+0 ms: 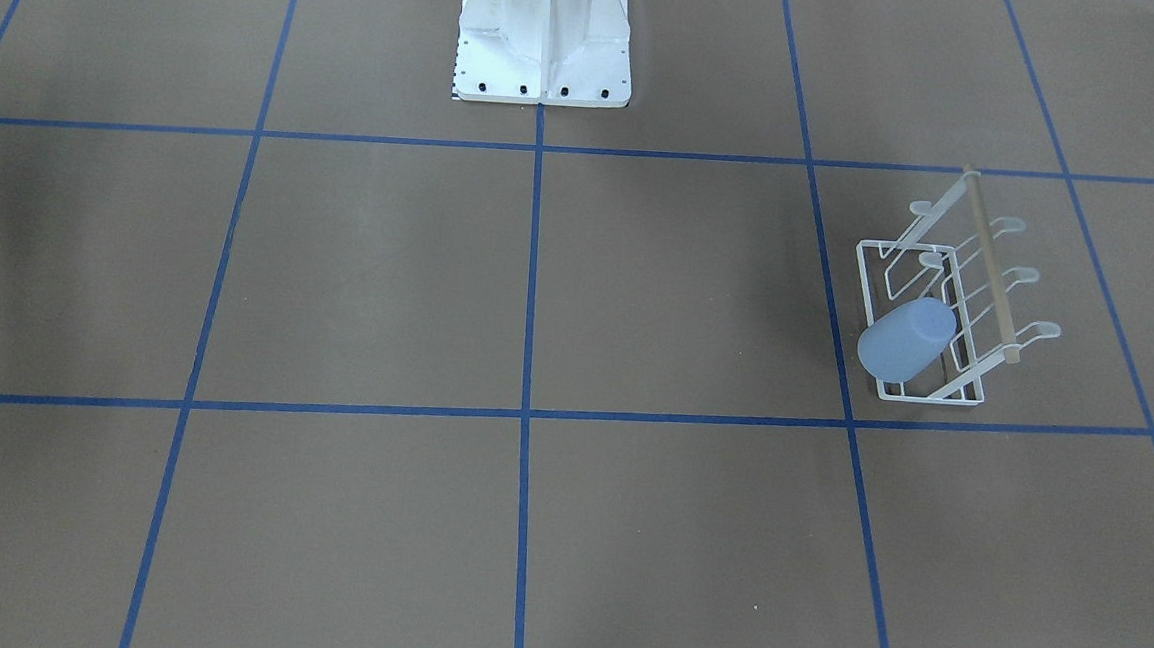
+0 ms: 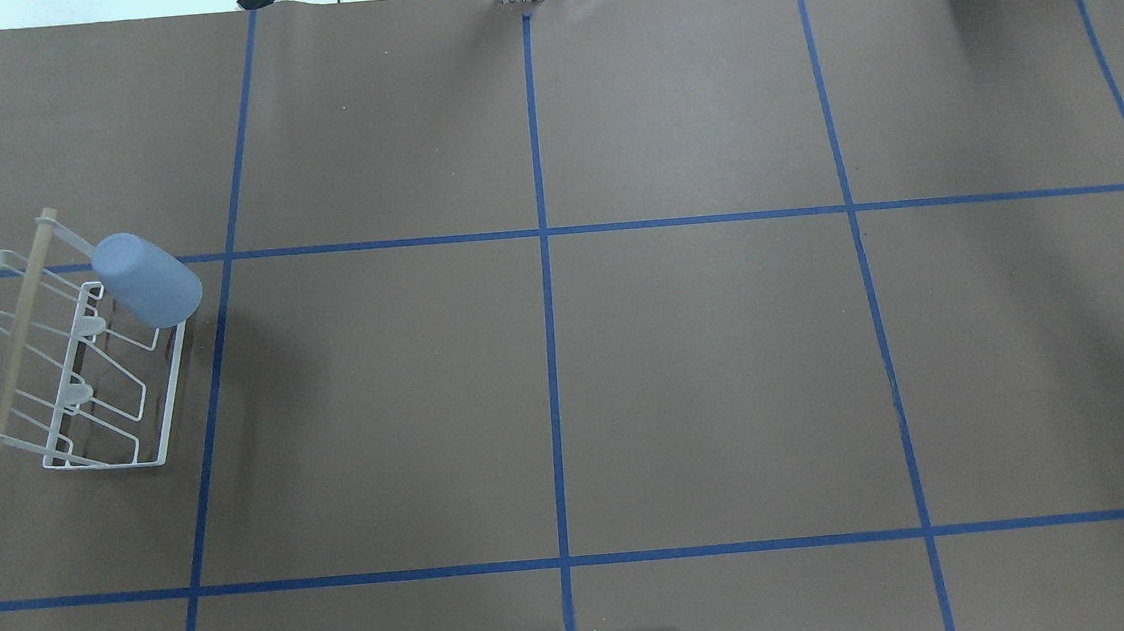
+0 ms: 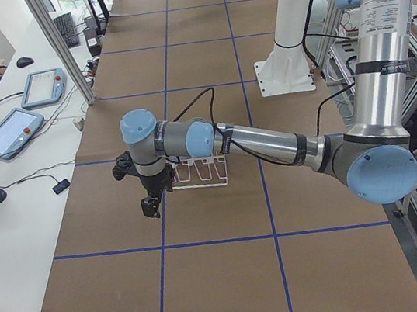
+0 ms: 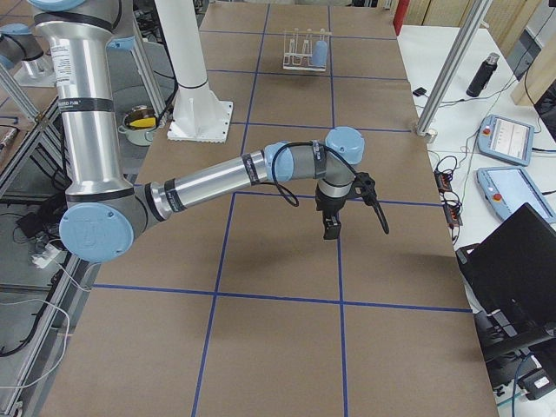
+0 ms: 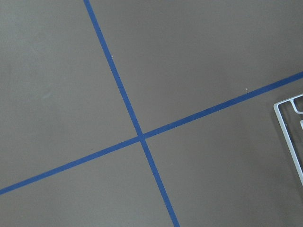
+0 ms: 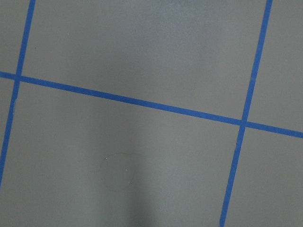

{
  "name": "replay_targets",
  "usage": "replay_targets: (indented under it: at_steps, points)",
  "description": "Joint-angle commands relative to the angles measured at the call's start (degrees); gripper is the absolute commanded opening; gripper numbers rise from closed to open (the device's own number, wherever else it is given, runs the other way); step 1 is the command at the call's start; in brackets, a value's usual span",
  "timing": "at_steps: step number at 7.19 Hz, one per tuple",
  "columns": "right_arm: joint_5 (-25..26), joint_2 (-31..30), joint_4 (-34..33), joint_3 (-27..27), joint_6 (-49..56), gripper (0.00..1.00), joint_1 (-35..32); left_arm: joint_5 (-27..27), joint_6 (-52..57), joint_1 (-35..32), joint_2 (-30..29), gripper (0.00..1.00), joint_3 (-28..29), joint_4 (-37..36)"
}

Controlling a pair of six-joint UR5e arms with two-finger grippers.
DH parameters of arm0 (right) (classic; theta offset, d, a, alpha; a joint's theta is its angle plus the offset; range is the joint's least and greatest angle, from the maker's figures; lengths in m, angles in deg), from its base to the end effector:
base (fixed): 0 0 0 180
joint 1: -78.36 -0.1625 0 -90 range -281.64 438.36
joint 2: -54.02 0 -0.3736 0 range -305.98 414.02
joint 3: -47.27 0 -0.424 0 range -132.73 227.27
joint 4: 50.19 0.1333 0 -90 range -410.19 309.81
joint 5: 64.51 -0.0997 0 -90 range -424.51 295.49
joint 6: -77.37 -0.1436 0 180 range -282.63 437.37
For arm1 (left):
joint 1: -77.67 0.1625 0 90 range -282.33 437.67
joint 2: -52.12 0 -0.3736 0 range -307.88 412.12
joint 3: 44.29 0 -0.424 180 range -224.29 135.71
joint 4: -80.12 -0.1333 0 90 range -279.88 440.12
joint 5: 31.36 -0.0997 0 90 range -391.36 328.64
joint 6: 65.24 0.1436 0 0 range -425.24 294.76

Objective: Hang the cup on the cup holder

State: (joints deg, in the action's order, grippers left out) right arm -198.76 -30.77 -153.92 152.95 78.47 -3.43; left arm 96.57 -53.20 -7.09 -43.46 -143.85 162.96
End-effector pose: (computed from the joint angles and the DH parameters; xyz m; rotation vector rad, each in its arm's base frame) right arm -0.0446 -0.5410 0.4730 0.0708 -0.7785 -0.2024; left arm 0.0063 -0.5618 0.5219 0.1740 0.6550 0.3361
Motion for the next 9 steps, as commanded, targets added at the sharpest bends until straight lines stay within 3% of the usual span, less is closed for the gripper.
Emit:
replay_targets:
  at_steps: [1,2,4,5,9]
  points:
    - [0.48,0.06,0.28,0.23,0.31,1.00,-0.56,3.62,-0.52,-4.24,0.57,0.98,-1.34,-0.40]
    - [0.92,0.06,0.37,-0.03,0.49,1.00,-0.48,5.74,-0.09,-6.89,0.75,0.98,-0.47,0.47]
    - [0.40,-1.95,-0.33,1.29,0.40,1.00,-1.00,6.11,-1.14,-6.82,2.49,0.99,0.32,9.23]
    - [0.75,-2.31,-0.25,1.20,0.40,1.00,-1.00,6.11,-2.44,-6.48,5.03,0.99,-2.19,8.92]
    - [4.01,0.50,1.95,-4.16,-0.21,1.00,-2.75,6.02,-4.39,-5.34,3.12,0.99,7.27,19.35]
